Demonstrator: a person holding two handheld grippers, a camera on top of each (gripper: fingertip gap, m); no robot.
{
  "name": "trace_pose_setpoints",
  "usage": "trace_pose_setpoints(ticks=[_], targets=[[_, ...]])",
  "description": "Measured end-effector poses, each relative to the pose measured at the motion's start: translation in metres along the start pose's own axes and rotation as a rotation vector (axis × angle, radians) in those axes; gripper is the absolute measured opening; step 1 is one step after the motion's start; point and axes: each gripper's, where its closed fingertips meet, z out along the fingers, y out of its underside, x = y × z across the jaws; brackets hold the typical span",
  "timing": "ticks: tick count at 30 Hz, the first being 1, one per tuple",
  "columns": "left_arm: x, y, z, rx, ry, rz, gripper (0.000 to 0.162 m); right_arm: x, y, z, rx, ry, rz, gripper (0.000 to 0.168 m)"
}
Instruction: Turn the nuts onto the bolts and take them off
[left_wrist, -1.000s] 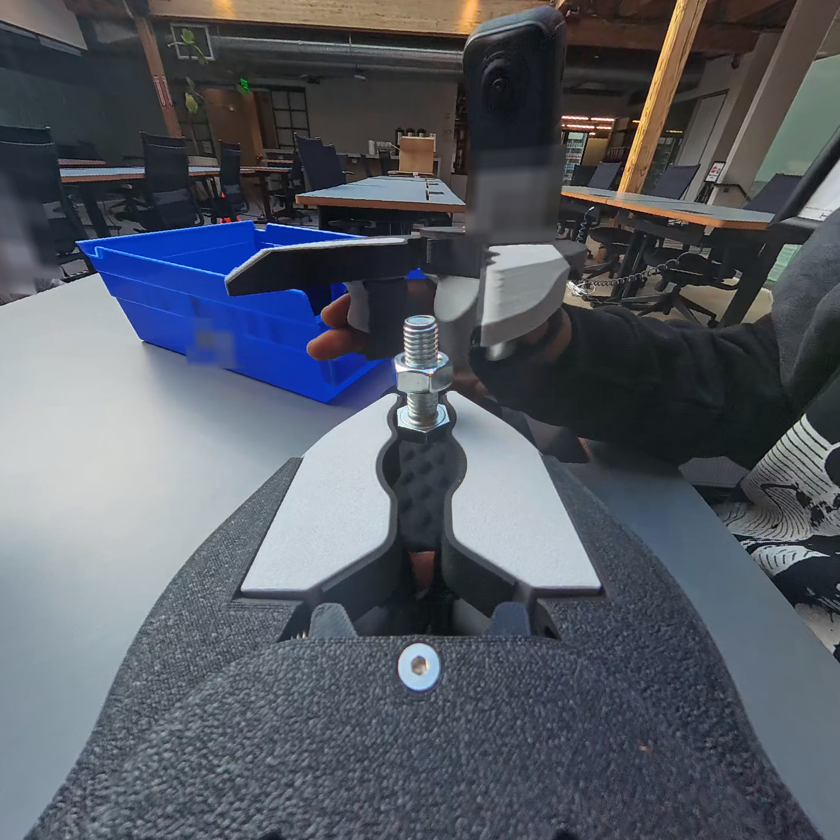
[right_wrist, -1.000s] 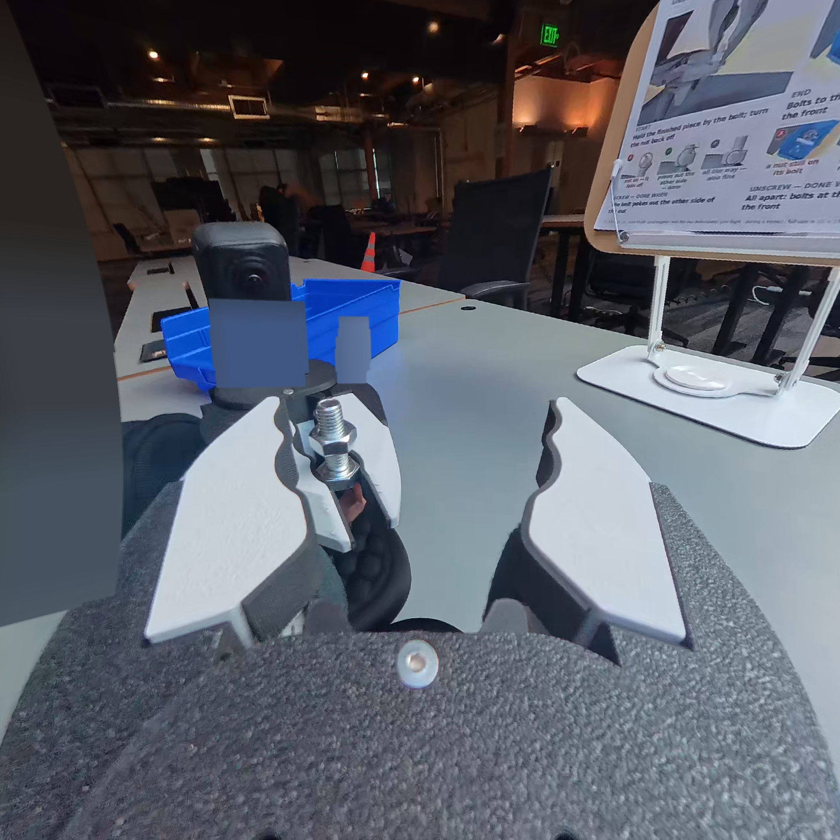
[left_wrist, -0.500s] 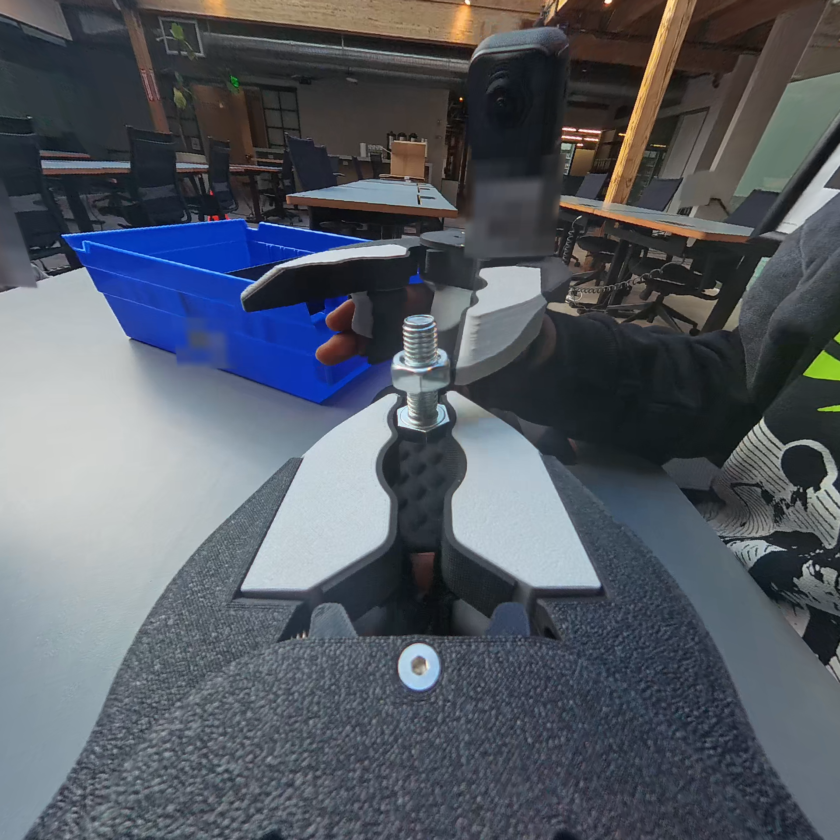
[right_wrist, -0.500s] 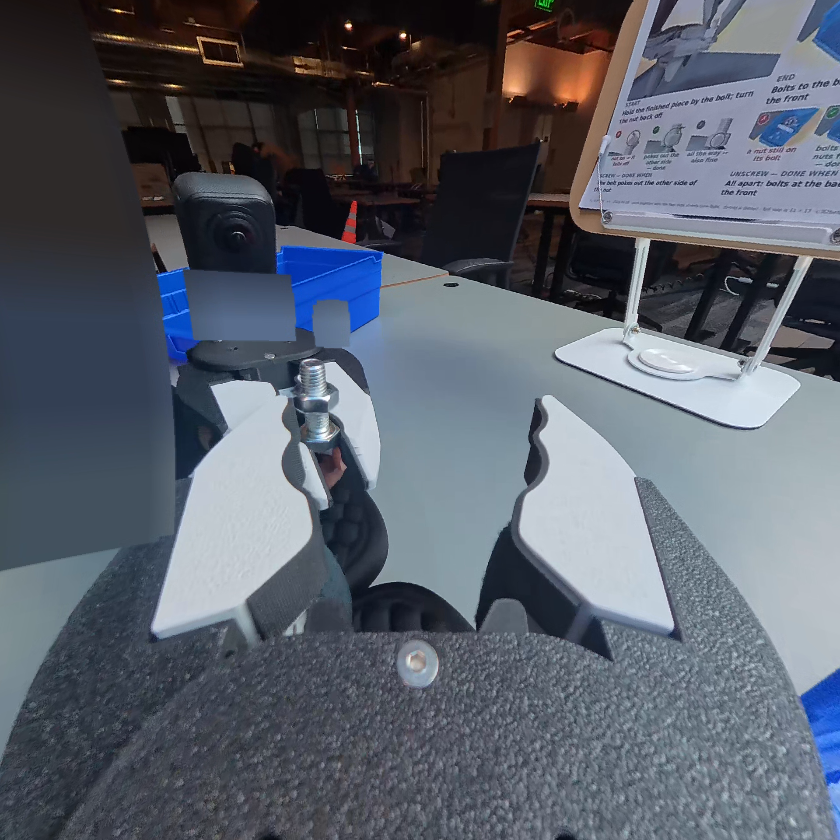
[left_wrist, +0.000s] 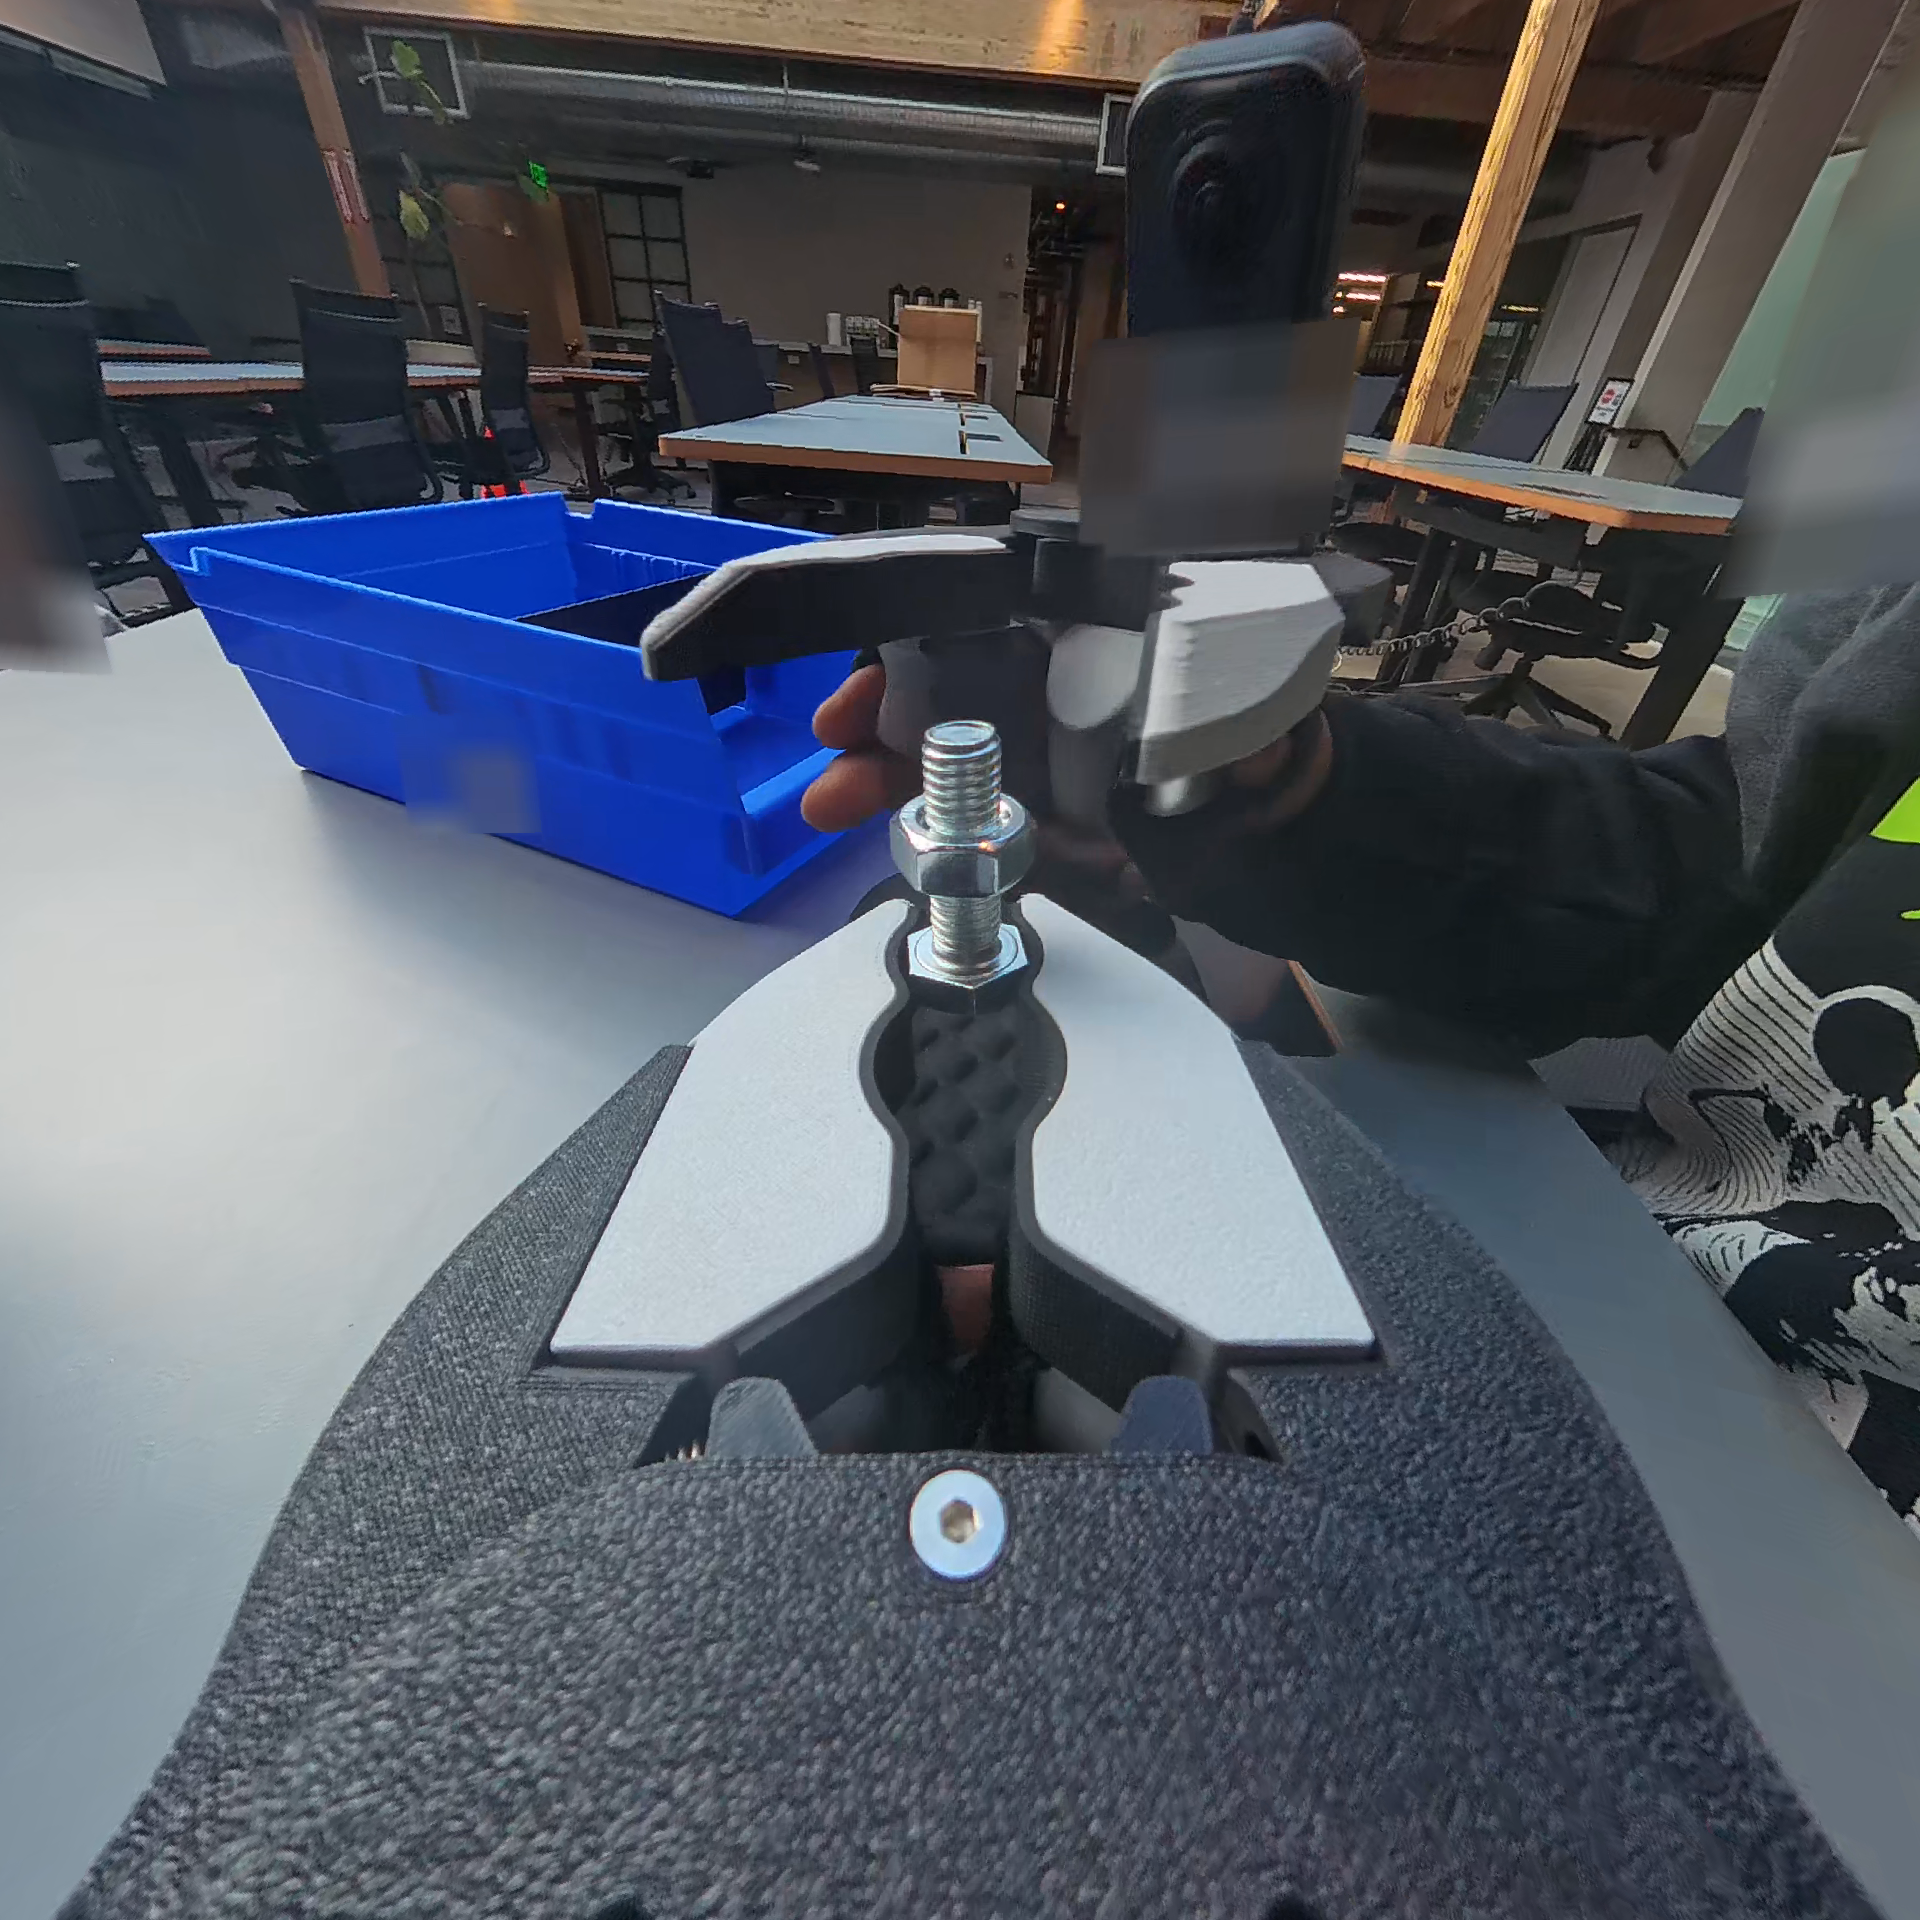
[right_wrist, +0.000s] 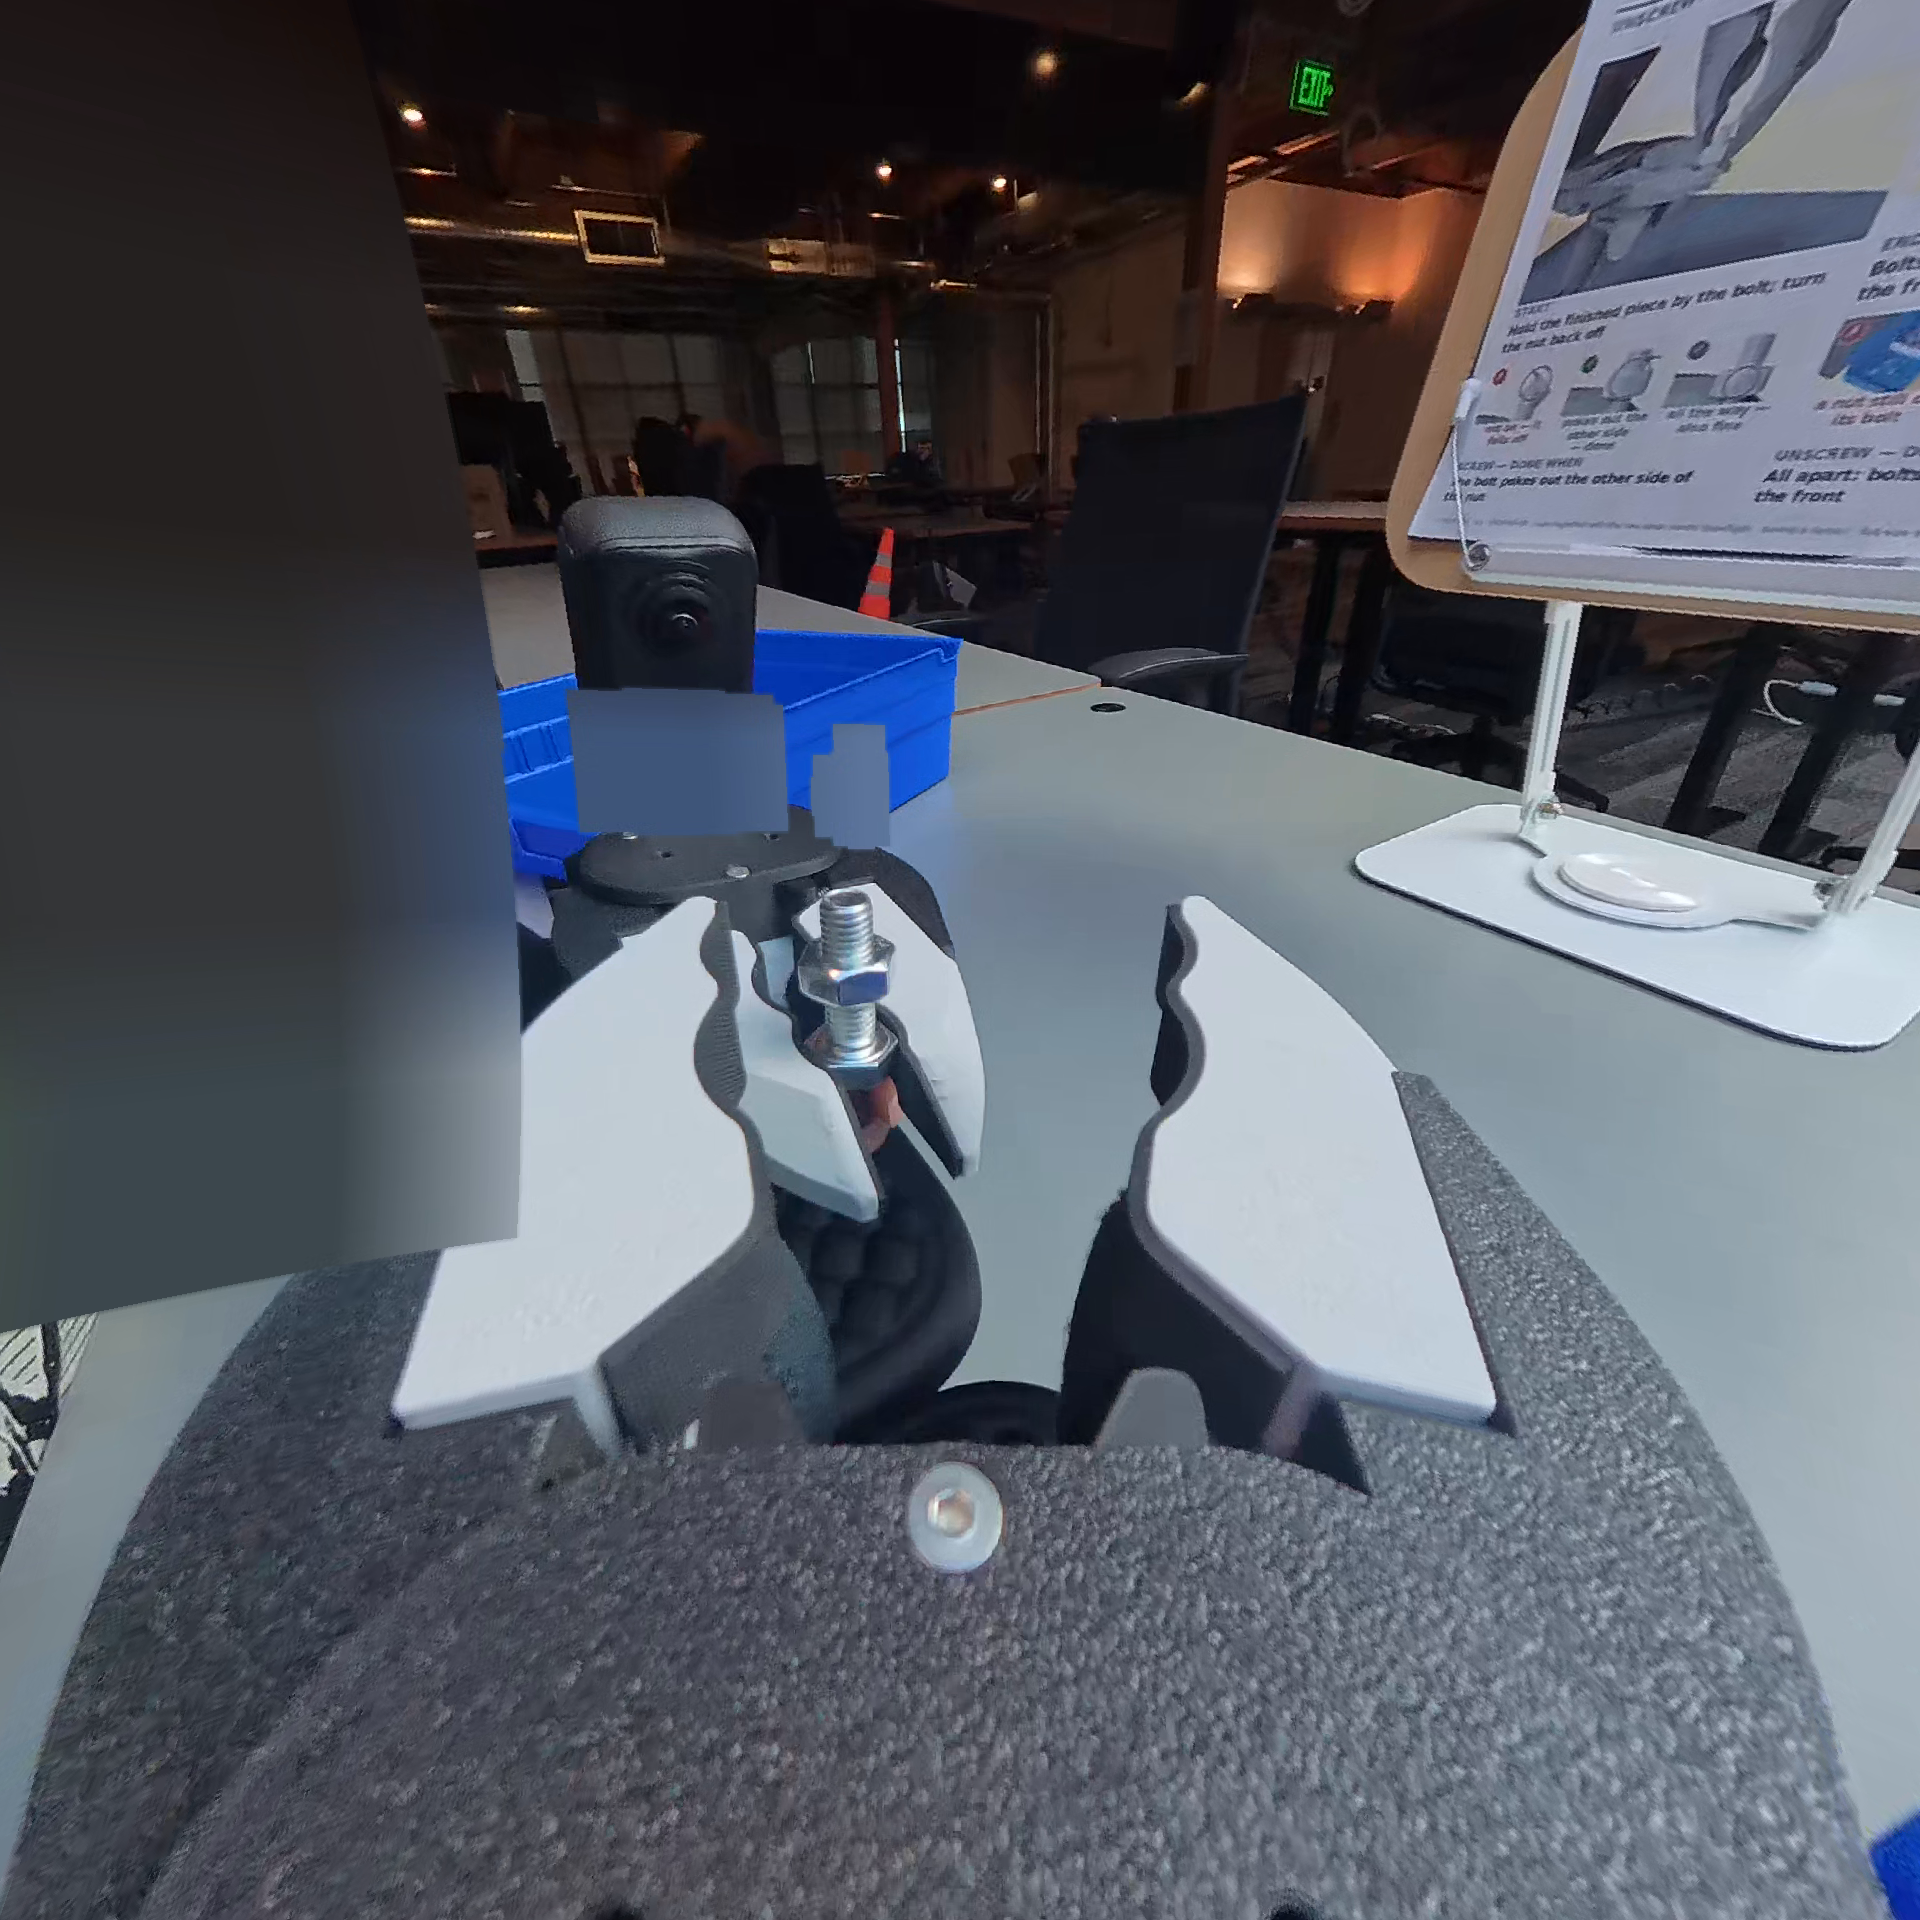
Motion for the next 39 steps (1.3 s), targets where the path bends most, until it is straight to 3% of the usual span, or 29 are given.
trace_pose_setpoints(ticks=[7,17,23,26,28,31,39], targets=[[0.001,0.001,0.001,-0.007,-0.001,0.011,0.014,-0.002,0.019,0.023,-0.088,0.014,-0.019,0.086],[0.000,0.000,0.000,-0.003,-0.004,0.007,0.014,0.017,0.014,-0.008,-0.076,0.100,-0.029,0.082],[0.001,0.001,0.000,-0.005,-0.004,0.016,0.014,0.031,0.008,-0.027,-0.036,0.170,-0.033,0.050],[0.001,0.000,0.000,-0.005,-0.005,0.013,0.014,0.024,0.004,-0.027,0.010,0.129,-0.016,0.059],[0.001,0.000,0.000,-0.003,-0.004,0.011,0.014,0.016,0.001,-0.021,0.037,0.095,0.010,0.080],[0.001,0.001,0.001,-0.009,-0.004,0.015,0.014,0.004,0.004,-0.008,0.023,0.039,0.018,0.090],[0.002,0.003,0.002,-0.023,-0.008,0.030,0.014,-0.004,0.013,0.023,-0.050,0.027,-0.029,0.088]])
